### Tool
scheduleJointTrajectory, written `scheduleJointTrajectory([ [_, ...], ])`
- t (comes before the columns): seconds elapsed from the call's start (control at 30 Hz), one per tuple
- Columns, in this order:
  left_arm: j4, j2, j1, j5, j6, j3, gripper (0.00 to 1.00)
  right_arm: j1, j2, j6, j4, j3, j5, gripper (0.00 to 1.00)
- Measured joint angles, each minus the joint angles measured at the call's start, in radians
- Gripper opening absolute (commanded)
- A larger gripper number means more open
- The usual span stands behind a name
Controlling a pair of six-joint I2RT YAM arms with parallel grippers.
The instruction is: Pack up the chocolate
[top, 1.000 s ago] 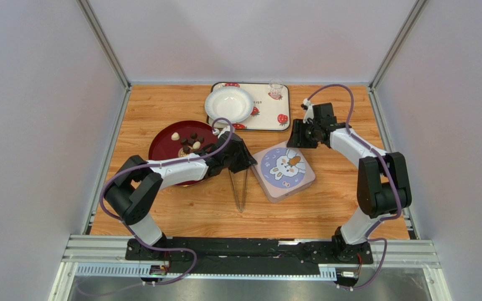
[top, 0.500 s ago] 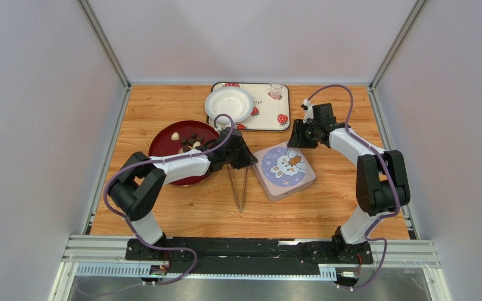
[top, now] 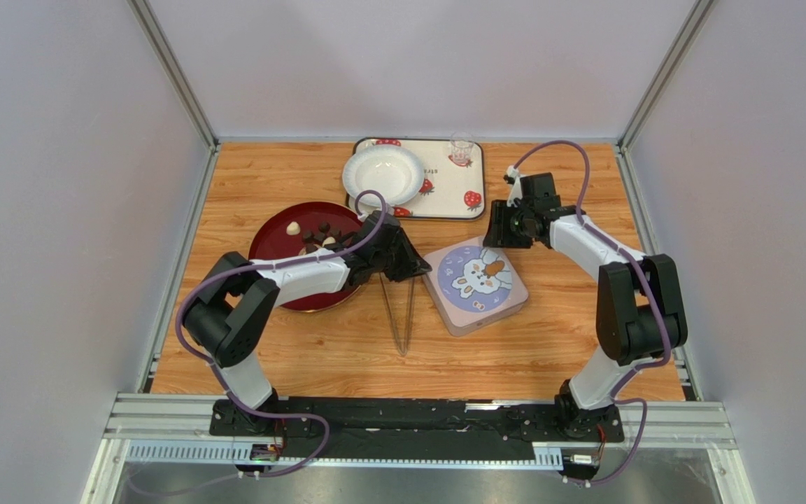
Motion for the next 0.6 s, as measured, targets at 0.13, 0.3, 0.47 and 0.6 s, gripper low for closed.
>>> scheduleJointTrajectory([
  [0.13,-0.004,0.000,0.000,0.000,0.000,0.001,0.18,0.002,-0.020,0.000,-0.025,-0.007,0.036,0.49],
  [0.3,-0.026,-0.010,-0.001,-0.022,0.022,0.008,0.36,0.002,-0.055,-0.001,-0.046,-0.027,0.057,0.50],
  [0.47,-0.168,-0.063,-0.002,-0.104,0.121,0.029,0.49,0.009,-0.119,-0.002,-0.072,-0.034,0.057,0.51],
  [0.6,-0.261,-0.117,0.000,-0.163,0.191,0.032,0.52,0.044,-0.188,-0.010,-0.090,-0.017,0.065,0.51],
])
